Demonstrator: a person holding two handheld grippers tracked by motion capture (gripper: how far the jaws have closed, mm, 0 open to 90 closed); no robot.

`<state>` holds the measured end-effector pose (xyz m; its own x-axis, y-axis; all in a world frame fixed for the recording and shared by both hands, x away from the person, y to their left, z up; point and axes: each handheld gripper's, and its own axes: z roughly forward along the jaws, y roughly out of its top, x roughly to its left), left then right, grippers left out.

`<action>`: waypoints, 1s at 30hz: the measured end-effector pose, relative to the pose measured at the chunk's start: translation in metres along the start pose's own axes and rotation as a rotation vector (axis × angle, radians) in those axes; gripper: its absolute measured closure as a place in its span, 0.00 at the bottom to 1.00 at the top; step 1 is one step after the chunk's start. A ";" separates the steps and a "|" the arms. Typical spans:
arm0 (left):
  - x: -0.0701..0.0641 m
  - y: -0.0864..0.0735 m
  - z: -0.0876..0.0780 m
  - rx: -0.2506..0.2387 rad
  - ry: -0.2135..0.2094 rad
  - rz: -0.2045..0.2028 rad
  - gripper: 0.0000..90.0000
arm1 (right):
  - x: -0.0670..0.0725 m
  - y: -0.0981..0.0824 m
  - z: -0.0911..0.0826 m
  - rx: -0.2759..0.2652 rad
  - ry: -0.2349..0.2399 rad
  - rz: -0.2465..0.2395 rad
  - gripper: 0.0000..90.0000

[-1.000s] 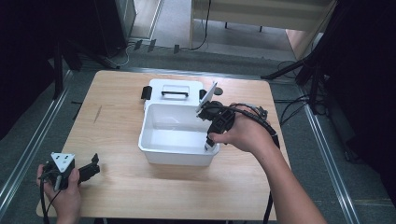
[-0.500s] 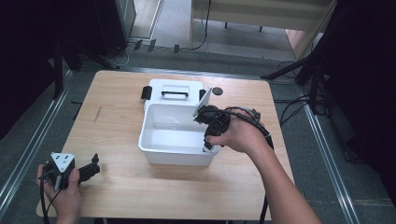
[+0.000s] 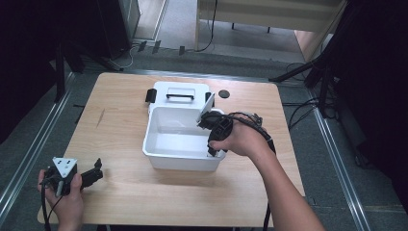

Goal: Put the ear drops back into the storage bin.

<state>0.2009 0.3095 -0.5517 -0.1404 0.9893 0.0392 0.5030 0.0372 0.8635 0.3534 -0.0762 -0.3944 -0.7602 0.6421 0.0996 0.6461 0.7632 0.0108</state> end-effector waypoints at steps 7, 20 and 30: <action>0.000 0.000 0.000 0.004 -0.002 0.001 0.00 | -0.002 0.003 0.008 0.029 0.014 -0.001 0.80; 0.000 0.000 0.000 0.001 -0.002 0.002 0.00 | -0.004 0.007 0.024 0.072 -0.003 0.004 0.80; 0.000 0.000 0.000 0.002 -0.002 0.003 0.00 | -0.003 0.011 0.037 0.100 -0.028 0.004 0.80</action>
<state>0.2008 0.3094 -0.5516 -0.1377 0.9896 0.0408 0.5052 0.0348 0.8623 0.3599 -0.0667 -0.4314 -0.7600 0.6459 0.0719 0.6401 0.7631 -0.0887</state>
